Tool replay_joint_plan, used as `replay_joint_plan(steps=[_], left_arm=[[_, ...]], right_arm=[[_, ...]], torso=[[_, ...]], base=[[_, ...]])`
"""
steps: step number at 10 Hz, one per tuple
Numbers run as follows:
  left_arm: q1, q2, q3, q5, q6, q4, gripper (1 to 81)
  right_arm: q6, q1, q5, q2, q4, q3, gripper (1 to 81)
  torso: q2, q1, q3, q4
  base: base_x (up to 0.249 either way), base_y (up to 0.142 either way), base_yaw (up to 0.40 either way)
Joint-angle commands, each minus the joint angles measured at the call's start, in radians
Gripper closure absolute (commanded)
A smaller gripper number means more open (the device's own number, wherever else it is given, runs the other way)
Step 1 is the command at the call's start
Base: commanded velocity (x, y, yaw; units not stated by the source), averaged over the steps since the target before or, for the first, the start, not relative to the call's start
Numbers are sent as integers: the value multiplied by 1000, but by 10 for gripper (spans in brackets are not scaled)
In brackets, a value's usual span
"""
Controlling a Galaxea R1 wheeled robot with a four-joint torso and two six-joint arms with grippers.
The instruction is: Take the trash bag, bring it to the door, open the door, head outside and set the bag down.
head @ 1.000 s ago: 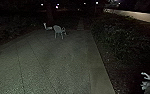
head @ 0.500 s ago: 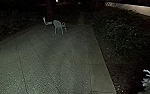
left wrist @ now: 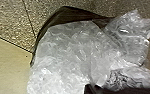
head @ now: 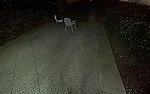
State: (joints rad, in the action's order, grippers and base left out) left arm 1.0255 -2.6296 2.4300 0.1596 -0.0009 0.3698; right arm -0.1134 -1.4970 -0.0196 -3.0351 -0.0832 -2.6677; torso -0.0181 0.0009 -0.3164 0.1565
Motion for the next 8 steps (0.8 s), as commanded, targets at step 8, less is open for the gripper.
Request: replay_joint_plan(steps=[8], left_arm=[[-348,51,193,262,1,86,811]], right_arm=[[9,10,70,-33,0,19,10]], torso=[[2,1,-204,7]], base=[[0,0,0]])
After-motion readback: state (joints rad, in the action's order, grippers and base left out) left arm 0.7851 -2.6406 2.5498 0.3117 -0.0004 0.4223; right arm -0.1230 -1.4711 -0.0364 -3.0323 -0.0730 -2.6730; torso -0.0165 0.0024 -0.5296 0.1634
